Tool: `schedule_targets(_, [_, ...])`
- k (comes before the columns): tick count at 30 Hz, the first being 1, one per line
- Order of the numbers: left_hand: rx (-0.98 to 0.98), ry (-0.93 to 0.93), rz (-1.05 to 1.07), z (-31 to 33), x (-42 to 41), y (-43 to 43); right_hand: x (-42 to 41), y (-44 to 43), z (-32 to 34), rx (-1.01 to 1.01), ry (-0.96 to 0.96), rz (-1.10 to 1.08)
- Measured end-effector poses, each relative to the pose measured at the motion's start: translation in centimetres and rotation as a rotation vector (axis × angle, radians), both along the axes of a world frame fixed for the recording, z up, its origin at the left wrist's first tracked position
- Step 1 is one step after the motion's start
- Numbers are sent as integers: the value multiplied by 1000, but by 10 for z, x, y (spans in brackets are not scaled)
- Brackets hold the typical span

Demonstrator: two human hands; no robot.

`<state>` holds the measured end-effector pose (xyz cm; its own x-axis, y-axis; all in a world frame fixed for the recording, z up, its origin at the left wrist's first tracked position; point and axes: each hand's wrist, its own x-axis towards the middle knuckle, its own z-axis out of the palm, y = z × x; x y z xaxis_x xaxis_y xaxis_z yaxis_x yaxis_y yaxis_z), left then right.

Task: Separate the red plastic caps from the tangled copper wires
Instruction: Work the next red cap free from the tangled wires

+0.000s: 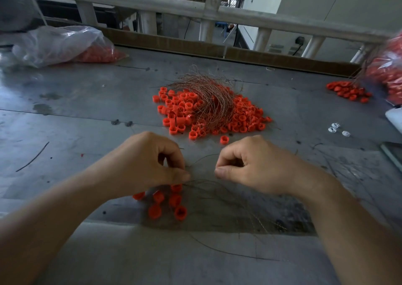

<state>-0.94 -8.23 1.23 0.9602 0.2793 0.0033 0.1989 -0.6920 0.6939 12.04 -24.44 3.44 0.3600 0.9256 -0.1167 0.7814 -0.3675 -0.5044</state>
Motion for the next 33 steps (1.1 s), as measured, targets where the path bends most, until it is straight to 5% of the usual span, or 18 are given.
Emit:
schedule_targets(8, [-25,-71,-6,-2,1,3,2,-1,1,-50,-1,-1])
schedule_targets(13, [144,-263,248,-11,13,18,12,-4,4,97,-35,-146])
schedule_targets(21, [375,-74,240,-26,31,24,27,1,-9,202,-205,-318])
schedule_targets(28, [371,-129,260,-22,29,25,26,18,-21,357,-373,-271])
schedule_targets(33, [343,-200,295,-20,27,24,30,28,-30,216,-512,-130])
